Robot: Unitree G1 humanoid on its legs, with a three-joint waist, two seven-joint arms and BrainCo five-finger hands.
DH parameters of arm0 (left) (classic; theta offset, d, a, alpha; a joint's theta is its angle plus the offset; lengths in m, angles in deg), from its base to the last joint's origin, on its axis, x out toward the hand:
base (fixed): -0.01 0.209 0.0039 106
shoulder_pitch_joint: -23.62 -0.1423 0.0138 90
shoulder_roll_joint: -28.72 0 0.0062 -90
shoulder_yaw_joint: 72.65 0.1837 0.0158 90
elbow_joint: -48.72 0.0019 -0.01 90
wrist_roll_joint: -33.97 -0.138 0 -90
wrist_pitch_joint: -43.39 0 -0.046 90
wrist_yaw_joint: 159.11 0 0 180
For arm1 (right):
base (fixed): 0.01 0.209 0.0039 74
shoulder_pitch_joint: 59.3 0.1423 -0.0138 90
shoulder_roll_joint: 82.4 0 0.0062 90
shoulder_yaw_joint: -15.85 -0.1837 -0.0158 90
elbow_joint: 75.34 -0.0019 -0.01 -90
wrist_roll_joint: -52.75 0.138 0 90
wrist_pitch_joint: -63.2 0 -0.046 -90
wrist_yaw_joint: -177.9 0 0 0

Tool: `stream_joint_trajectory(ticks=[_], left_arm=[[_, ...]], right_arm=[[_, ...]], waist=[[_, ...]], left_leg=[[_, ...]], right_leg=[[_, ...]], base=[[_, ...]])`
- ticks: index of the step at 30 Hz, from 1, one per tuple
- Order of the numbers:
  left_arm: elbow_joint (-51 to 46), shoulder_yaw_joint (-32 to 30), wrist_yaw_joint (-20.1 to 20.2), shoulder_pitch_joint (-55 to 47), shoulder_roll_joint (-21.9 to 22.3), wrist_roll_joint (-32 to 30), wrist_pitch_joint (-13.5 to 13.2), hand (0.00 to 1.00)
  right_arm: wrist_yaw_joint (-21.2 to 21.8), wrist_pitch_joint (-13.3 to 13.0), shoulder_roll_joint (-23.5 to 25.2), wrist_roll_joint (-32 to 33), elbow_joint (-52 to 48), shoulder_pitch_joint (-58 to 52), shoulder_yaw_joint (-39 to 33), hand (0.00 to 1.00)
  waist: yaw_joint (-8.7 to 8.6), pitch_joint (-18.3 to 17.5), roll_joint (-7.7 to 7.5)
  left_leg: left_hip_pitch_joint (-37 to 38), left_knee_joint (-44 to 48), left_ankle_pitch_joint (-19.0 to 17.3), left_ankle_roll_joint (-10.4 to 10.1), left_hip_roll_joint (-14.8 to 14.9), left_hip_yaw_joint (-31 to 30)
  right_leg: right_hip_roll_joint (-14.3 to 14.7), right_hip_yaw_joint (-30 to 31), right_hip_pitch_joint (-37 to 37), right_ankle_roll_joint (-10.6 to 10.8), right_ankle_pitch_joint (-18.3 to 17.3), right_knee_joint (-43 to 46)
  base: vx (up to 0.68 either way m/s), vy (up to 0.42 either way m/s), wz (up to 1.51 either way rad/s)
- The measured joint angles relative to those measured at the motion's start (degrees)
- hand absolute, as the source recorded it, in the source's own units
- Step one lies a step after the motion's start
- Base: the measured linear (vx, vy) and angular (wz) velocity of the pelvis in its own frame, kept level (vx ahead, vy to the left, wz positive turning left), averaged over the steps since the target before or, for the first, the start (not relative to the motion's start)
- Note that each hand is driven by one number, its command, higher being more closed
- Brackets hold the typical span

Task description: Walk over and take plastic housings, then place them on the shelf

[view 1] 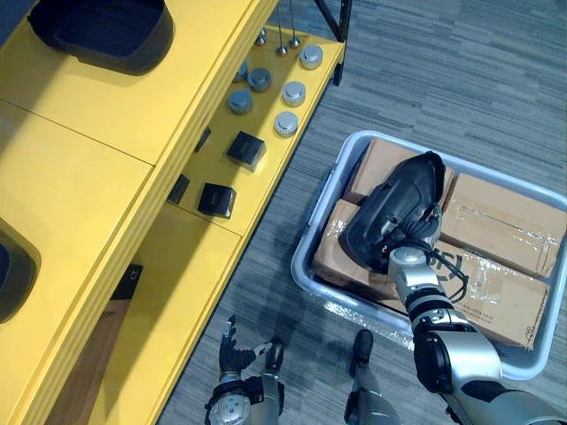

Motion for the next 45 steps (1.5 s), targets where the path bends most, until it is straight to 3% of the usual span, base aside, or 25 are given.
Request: stream_joint_trajectory(ticks=[1,2,10,20,25,27,31,36,37,40,45], left_arm=[[0.21,0.0,-0.17,0.09,-0.02,0.01,0.0,0.0],[0.64,0.0,-0.58,0.27,-0.04,0.04,0.02,0.0],[1.44,0.11,-2.24,1.68,-0.27,1.18,0.05,0.0],[-6.04,2.75,-1.76,1.29,-0.7,1.16,0.15,0.0],[-13.46,2.14,0.34,1.19,-1.91,1.22,0.03,0.0],[-16.27,0.99,1.14,3.84,-2.95,1.15,0.03,0.0],[-17.8,-0.62,1.87,13.88,-5.1,0.96,0.03,0.0],[-15.24,-0.36,2.89,26.23,-7.14,1.2,-0.01,0.0],[-13.01,0.04,3.24,29.39,-7.22,4.11,-0.08,0.0],[-9.45,0.0,3.97,34.35,-7.37,10.99,-0.08,0.0],[-9.43,0.67,3.47,35.76,-6.38,14.77,-0.47,0.0]], right_arm=[[-0.26,0.11,-0.06,0.0,0.0,0.09,0.23,0.0],[-0.62,0.14,-0.06,-0.01,0.02,0.4,0.41,1.0],[-0.9,0.46,-2.77,0.1,3.16,2.85,0.36,1.0],[3.23,4.33,-9.42,-0.43,7.41,5.22,0.5,1.0],[5.09,5.07,-16.5,-9.04,2.27,7.01,7.52,1.0],[6.48,5.03,-19.09,-16.79,-5.48,6.64,12.26,1.0],[8.18,4.17,-20.4,-24.64,-17.94,4.11,18.29,1.0],[11.32,2.32,-19.93,-27.19,-22.18,0.35,22.85,1.0],[12.04,2.06,-19.52,-27.19,-22.82,-0.62,22.9,0.0],[13.88,2.01,-16.69,-26.86,-22.74,-0.79,22.89,0.0],[14.61,2.05,-10.52,-23.78,-16.59,-0.62,21.61,0.0]], waist=[[0.02,0.0,0.0],[0.05,0.19,-0.05],[-0.19,0.84,-0.62],[-1.24,0.9,-0.67],[-2.79,0.91,-0.69],[-4.13,0.89,-0.67],[-5.28,0.43,-0.74],[-6.63,-0.57,-0.76],[-6.78,-0.86,-0.8],[-7.63,-1.38,-1.19],[-7.71,-1.87,-1.41]], left_leg=[[-0.39,0.31,-0.04,-0.02,0.0,0.0],[-0.89,0.8,-0.2,-0.13,0.01,0.02],[-2.29,2.84,-0.69,-0.53,0.76,1.07],[-2.18,3.85,-0.69,-0.55,0.78,0.07],[-1.93,4.48,-0.7,-0.53,0.32,-0.28],[-1.48,4.71,-0.71,-0.52,0.29,-0.26],[-0.46,4.54,-0.7,-0.55,0.5,0.0],[-0.2,4.1,-0.55,-0.67,0.59,0.11],[-0.1,3.94,-0.51,-0.68,0.63,0.17],[0.63,3.28,-0.4,-0.67,0.73,1.19],[1.32,2.72,-0.39,-0.65,0.89,2.5]], right_leg=[[0.02,0.06,-0.28,-0.02,0.15,0.0],[0.07,0.24,-0.62,-0.04,0.34,0.0],[1.1,2.17,-1.88,-0.33,0.86,0.0],[1.13,1.27,-0.76,0.04,1.12,-0.07],[0.75,1.09,-0.01,0.1,1.24,-0.08],[0.72,1.11,0.58,0.03,1.33,-0.14],[0.97,1.12,1.82,-0.32,1.67,-1.13],[1.08,1.12,1.81,-0.39,1.73,-1.14],[1.12,1.14,1.81,-0.44,1.78,-1.14],[1.13,1.62,1.79,-0.56,1.9,-1.14],[1.22,3.04,1.38,-0.62,2.17,-1.14]], base=[[-0.07,0.03,-0.04],[-0.07,0.029,-0.04],[-0.06,0.024,-0.11],[-0.01,0.053,0.04],[-0.02,0.062,0.05],[-0.03,0.056,0.0],[-0.03,0.034,-0.03],[0.01,0.029,-0.02],[0.04,0.06,-0.04],[0.03,0.054,-0.11],[0.01,0.065,-0.15]])
